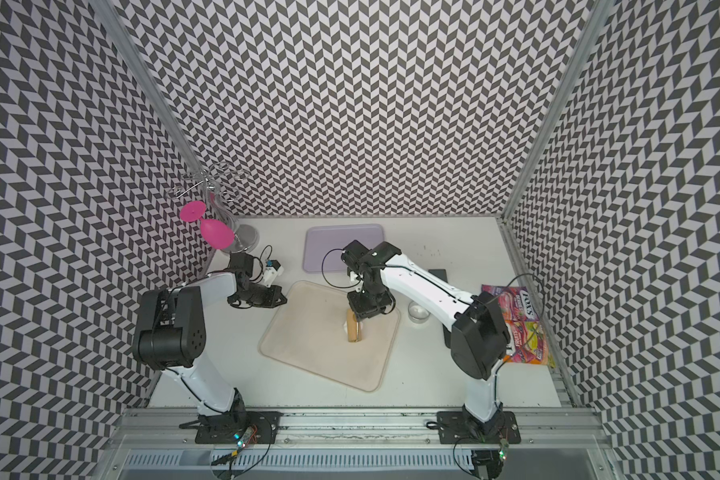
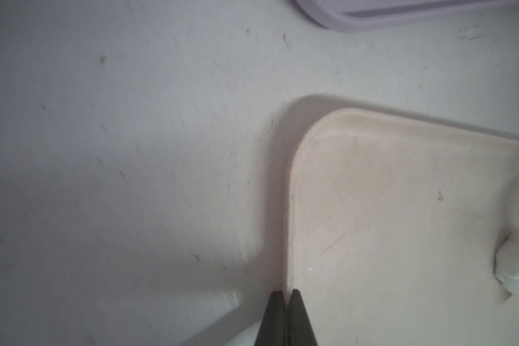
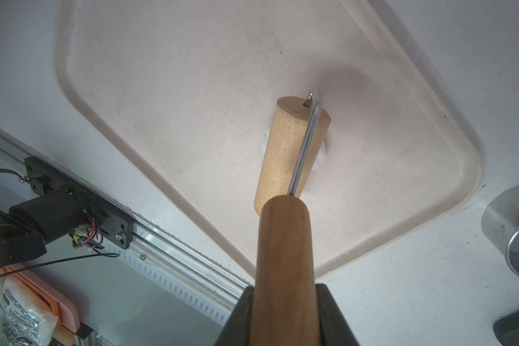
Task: Roll out the dumpling wrappers from the dough
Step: Flatten out the dough on the work surface.
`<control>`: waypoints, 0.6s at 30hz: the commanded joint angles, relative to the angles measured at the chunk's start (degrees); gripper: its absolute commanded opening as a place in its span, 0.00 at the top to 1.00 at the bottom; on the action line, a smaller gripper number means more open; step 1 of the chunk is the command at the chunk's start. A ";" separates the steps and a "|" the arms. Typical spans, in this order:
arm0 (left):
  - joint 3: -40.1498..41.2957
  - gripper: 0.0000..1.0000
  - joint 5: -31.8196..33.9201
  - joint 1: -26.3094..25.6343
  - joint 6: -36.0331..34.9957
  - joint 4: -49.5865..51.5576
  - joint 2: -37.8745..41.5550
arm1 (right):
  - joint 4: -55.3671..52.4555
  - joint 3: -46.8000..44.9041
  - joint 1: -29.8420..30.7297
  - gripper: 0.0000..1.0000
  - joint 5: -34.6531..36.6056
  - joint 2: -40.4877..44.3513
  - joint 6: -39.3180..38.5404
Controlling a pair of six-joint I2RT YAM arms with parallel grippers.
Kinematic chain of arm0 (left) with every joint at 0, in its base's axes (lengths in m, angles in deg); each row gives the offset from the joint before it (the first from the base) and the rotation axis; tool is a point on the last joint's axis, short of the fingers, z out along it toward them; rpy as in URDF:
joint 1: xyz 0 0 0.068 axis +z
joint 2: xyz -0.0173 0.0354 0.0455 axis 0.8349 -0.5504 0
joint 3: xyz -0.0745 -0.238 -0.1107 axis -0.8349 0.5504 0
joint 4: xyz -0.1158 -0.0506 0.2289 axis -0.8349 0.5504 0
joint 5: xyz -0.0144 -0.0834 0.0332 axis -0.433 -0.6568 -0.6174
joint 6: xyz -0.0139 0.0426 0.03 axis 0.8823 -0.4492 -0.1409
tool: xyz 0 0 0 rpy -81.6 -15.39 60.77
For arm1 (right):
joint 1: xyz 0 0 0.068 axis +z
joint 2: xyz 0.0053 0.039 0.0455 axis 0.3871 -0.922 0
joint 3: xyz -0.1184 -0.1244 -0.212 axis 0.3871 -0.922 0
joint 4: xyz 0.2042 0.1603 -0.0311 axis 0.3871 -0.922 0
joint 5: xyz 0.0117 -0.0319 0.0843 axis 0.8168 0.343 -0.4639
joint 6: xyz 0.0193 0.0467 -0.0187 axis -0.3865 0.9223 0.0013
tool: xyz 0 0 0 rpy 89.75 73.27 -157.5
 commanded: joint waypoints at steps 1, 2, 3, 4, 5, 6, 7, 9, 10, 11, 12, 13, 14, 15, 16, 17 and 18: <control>1.45 1.00 -0.43 -0.58 0.67 2.19 -0.27 | 5.95 -3.65 -0.66 1.00 7.35 -9.11 0.55; 1.45 1.00 -0.45 -0.58 0.68 2.19 -0.26 | 5.91 -3.42 -0.76 1.00 7.36 -9.50 0.56; 1.38 1.00 -0.40 -0.58 0.68 2.24 -0.21 | 5.98 -3.41 -0.75 1.00 7.37 -9.83 0.53; 1.41 1.00 -0.44 -0.59 0.67 2.28 -0.22 | 6.00 -3.37 -0.75 1.00 7.33 -10.12 0.56; 1.52 1.00 -0.47 -0.58 0.67 2.19 -0.27 | 6.08 -3.40 -0.82 1.00 7.45 -10.40 0.57; 1.53 1.00 -0.46 -0.58 0.72 2.19 -0.21 | 6.00 -3.36 -0.91 1.00 7.50 -10.73 0.67; 1.45 1.00 -0.43 -0.58 0.69 2.19 -0.20 | 6.07 -3.43 -1.01 1.00 7.69 -10.97 0.74; 1.46 1.00 -0.46 -0.58 0.66 2.28 -0.21 | 6.35 -3.45 -1.11 1.00 7.46 -11.45 0.68; 1.46 1.00 -0.44 -0.58 0.73 2.25 -0.28 | 6.37 -3.36 -1.18 1.00 7.32 -11.70 0.74; 1.46 1.00 -0.44 -0.58 0.67 2.28 -0.20 | 6.43 -3.28 -1.19 1.00 7.45 -11.99 0.72; 1.50 1.00 -0.46 -0.58 0.68 2.28 -0.24 | 6.54 -3.19 -1.27 1.00 7.45 -12.36 0.73; 1.53 1.00 -0.46 -0.58 0.68 2.28 -0.20 | 6.61 -3.10 -1.32 1.00 7.43 -12.63 0.64; 1.47 1.00 -0.47 -0.58 0.71 2.28 -0.25 | 6.76 -3.19 -1.43 1.00 7.45 -13.00 0.60; 1.54 1.00 -0.50 -0.58 0.71 2.21 -0.28 | 6.74 -3.14 -1.53 1.00 7.69 -13.41 0.63; 1.54 1.00 -0.48 -0.58 0.74 2.28 -0.19 | 6.95 -3.18 -1.54 1.00 7.64 -13.78 0.59; 1.54 1.00 -0.42 -0.58 0.67 2.28 -0.18 | 7.14 -3.19 -1.59 1.00 7.35 -13.92 0.47; 1.51 1.00 -0.38 -0.58 0.75 2.28 -0.16 | 7.46 -3.17 -1.60 1.00 6.90 -14.13 0.25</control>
